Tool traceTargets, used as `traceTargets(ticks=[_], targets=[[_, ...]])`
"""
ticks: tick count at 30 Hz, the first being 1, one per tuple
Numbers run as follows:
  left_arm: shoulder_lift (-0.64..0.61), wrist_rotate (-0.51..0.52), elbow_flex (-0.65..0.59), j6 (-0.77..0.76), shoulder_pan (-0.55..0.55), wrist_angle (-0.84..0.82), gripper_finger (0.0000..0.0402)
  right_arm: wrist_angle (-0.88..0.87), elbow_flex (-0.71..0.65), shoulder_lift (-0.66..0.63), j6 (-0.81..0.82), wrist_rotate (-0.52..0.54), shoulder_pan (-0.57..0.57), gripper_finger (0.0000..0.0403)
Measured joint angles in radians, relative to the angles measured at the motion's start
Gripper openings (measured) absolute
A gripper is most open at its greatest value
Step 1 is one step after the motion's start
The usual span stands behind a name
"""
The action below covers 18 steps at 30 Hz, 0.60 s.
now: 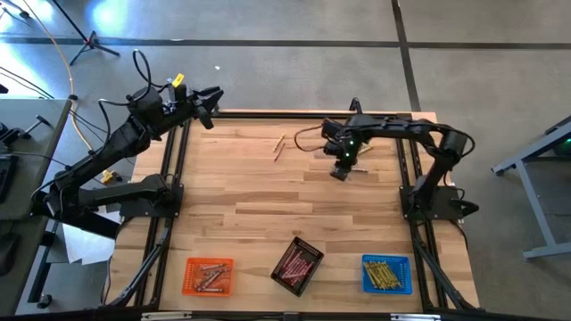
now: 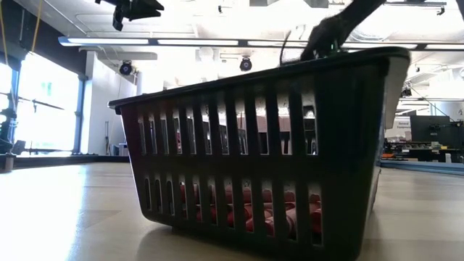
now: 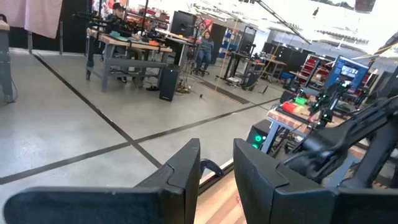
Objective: Sort crayons
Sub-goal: Put the gray crayon into the orange bin
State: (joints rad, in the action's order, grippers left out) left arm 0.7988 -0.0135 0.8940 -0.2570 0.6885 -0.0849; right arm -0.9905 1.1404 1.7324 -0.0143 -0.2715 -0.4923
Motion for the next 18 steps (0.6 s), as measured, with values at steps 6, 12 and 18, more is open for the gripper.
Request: traceTargets(ticks=[6, 12, 18], targets=[[0.027, -0.002, 0.0, 0.026, 0.005, 0.0, 0.0085, 0.172, 0.106, -0.059, 0.184, -0.028, 0.093, 0.0007], [0.046, -0.071, 0.0, 0.037, 0.004, -0.027, 0.0085, 0.479, 0.219, -0.05, 0.33, -0.027, 0.253, 0.0006], [0.046, -0.064, 0.0, 0.141, 0.005, -0.04, 0.0085, 0.738, 0.272, -0.031, 0.329, 0.085, 0.411, 0.0006]])
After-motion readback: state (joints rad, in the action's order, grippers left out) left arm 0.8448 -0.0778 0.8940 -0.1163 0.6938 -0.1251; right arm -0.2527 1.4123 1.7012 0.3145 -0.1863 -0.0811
